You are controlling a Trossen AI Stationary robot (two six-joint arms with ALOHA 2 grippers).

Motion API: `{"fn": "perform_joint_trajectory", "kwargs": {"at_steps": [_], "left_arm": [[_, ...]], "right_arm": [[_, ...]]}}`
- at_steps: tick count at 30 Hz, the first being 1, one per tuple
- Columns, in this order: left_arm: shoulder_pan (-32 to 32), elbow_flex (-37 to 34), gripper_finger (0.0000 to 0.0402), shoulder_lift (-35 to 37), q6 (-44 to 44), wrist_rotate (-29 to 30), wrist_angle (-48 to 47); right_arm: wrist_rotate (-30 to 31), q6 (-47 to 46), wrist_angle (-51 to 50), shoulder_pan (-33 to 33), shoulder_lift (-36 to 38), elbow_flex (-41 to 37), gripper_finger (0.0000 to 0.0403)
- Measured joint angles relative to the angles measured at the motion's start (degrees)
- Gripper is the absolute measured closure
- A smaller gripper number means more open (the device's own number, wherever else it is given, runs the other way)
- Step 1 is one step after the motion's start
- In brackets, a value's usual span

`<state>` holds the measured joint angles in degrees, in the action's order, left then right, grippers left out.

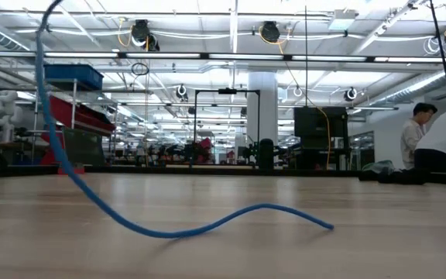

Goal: Coil cords
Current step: Coil the blue wire onto a spool

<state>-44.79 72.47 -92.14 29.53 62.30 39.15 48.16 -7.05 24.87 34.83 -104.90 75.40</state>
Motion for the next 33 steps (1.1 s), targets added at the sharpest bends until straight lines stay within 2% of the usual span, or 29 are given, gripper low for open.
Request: {"fn": "perform_joint_trajectory", "kwargs": {"at_steps": [7,11,18,28,33], "left_arm": [[-0.53,0.0,0.0395,0.13,0.62,0.18,-0.04],[-1.09,-0.02,0.0395,0.13,2.25,2.37,0.12],[-1.49,-0.02,0.0395,0.15,2.93,3.5,0.38],[-1.52,0.07,0.0395,0.37,2.76,3.28,0.66],[-1.77,0.07,0.0395,0.37,2.81,4.79,0.41]], "right_arm": [[0.71,0.17,-0.85,0.0,0.02,0.04,0.0403],[2.65,0.17,-2.29,0.16,0.02,0.04,0.0403],[2.56,0.33,-2.5,0.67,0.02,0.06,0.04],[3.02,3.54,-5.61,2.79,-0.1,-0.09,0.0351],[2.91,0.51,-9.27,4.56,-0.09,-0.09,0.0331]]}}
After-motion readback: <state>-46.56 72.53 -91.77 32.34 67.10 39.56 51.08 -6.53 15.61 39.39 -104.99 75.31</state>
